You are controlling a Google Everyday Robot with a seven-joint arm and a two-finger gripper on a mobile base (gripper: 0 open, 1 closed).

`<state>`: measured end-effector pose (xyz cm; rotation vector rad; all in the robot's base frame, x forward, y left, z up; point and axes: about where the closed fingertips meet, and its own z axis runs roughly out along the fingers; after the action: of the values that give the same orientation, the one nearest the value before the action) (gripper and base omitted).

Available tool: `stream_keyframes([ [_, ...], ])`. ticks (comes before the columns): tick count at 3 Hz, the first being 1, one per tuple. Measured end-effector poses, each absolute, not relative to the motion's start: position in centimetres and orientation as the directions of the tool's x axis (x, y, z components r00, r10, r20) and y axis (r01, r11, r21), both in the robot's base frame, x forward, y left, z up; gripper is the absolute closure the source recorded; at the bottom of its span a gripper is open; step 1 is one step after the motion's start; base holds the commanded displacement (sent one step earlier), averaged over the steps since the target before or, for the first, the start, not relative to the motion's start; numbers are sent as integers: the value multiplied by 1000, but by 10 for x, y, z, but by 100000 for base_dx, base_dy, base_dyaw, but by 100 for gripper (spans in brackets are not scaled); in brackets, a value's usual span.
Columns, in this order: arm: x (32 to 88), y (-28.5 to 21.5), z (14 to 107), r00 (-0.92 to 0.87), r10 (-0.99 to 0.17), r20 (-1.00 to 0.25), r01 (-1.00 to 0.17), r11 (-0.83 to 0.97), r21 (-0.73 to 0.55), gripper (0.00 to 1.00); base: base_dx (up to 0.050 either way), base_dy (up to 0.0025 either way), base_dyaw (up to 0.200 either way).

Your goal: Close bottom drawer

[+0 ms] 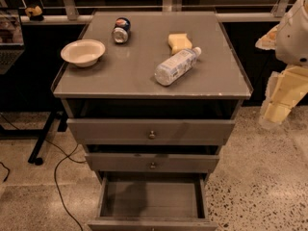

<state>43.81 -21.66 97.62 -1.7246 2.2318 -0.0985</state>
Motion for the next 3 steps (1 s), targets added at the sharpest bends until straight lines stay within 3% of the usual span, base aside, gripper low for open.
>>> stream_keyframes([
  [1,438,-217,976,-221,-953,-207,-931,270,-246,0,-5006,14,-98],
  [2,438,-217,976,-221,-953,-207,-931,270,-246,0,0,0,0],
  [3,436,-212,951,-236,-927,-293,-926,306,-221,0,0,0,0],
])
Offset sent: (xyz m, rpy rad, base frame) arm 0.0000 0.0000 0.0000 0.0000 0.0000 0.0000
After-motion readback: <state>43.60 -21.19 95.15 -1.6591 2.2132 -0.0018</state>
